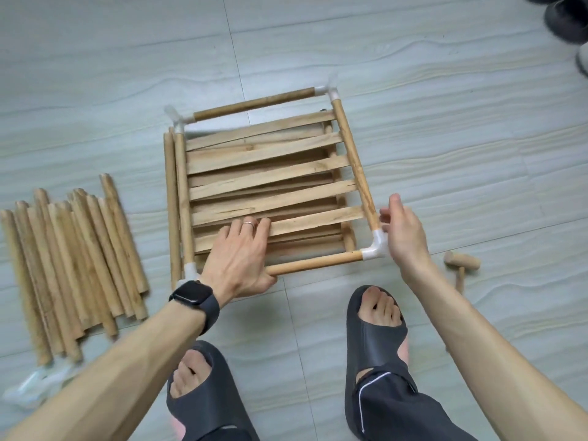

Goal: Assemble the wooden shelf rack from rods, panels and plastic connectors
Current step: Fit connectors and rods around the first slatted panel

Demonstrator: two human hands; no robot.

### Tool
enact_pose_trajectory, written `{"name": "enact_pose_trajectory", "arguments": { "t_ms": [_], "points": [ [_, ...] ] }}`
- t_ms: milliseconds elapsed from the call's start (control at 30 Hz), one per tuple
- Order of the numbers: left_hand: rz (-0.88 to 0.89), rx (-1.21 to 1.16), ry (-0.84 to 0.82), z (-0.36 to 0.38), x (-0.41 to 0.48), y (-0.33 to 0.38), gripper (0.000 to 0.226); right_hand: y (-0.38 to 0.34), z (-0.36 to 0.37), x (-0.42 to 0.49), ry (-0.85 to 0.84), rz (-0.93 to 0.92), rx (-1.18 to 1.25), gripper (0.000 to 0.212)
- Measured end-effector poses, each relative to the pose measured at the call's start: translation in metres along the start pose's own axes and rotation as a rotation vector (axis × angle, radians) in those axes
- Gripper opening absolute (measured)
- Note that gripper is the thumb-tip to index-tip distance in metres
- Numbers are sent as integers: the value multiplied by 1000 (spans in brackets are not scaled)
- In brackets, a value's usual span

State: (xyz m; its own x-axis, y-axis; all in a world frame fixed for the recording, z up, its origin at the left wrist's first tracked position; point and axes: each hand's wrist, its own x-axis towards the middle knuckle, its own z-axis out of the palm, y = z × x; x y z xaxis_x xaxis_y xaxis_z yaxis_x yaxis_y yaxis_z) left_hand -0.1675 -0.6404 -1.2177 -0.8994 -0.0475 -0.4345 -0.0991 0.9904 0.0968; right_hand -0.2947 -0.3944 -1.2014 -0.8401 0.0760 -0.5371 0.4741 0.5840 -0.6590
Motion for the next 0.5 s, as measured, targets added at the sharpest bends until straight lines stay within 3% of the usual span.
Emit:
{"name": "enact_pose_trajectory", "arguments": {
  "t_ms": [67, 133, 200, 300, 500],
  "points": [
    [-6, -10, 21, -3, 1, 1, 93, 1, 6, -19, 273, -607, -328, 48],
    [-11, -16, 47, -8, 3, 2, 90, -5, 24, -38, 248, -1032, -531, 61],
    [-22, -7, 61, -15, 3, 5, 86, -7, 48, -52, 41, -1064, -798, 79],
    [-14, 51, 77, -25, -4, 8, 83, -14, 69, -47, -152, -879, -1163, 104],
    [-5, 153, 151, -40, -9, 2, 84, -16, 76, -36, -90, -881, -1006, 92]
  ]
}}
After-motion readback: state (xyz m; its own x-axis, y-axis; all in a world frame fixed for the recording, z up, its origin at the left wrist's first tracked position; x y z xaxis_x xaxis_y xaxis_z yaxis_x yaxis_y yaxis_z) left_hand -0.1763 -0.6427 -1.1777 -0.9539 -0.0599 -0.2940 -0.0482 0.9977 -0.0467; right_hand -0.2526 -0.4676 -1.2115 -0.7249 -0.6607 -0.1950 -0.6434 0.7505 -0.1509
